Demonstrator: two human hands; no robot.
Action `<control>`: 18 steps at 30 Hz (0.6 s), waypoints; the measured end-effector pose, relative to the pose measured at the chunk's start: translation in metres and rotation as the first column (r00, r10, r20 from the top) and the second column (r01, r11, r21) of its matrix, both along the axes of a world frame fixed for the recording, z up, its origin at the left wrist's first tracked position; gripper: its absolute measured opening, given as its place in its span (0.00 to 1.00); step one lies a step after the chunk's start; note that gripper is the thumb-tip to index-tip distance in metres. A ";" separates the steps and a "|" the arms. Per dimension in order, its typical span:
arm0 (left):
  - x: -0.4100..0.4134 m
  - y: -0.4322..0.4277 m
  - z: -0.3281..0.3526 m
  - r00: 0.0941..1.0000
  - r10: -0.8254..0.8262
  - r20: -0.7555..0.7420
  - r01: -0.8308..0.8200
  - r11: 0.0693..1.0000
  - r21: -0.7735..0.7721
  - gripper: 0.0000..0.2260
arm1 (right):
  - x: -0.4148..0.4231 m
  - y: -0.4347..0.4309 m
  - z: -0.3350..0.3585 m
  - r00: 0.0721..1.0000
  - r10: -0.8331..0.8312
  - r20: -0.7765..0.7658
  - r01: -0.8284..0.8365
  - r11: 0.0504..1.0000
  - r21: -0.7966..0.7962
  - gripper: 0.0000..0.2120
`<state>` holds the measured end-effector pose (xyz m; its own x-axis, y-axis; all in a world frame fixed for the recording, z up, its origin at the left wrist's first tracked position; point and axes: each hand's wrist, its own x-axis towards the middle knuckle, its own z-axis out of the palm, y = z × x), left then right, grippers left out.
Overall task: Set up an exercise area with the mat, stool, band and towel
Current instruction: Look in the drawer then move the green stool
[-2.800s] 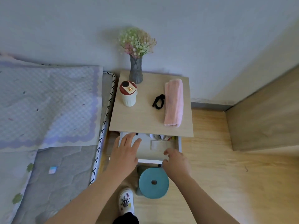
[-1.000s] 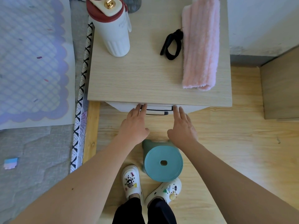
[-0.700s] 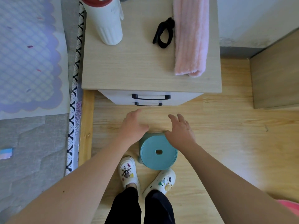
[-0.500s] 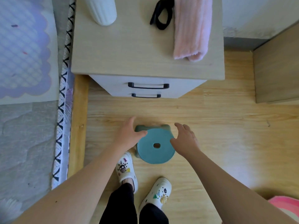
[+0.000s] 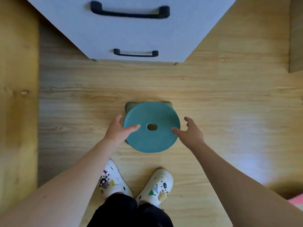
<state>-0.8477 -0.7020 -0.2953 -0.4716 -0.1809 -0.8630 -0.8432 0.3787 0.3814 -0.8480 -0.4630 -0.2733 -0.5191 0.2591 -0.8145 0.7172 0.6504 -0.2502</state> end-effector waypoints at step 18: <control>-0.013 0.015 0.014 0.979 0.203 0.008 -0.202 0.967 0.154 0.36 | -0.002 0.008 -0.011 0.872 -0.486 0.063 0.460 0.766 -0.450 0.39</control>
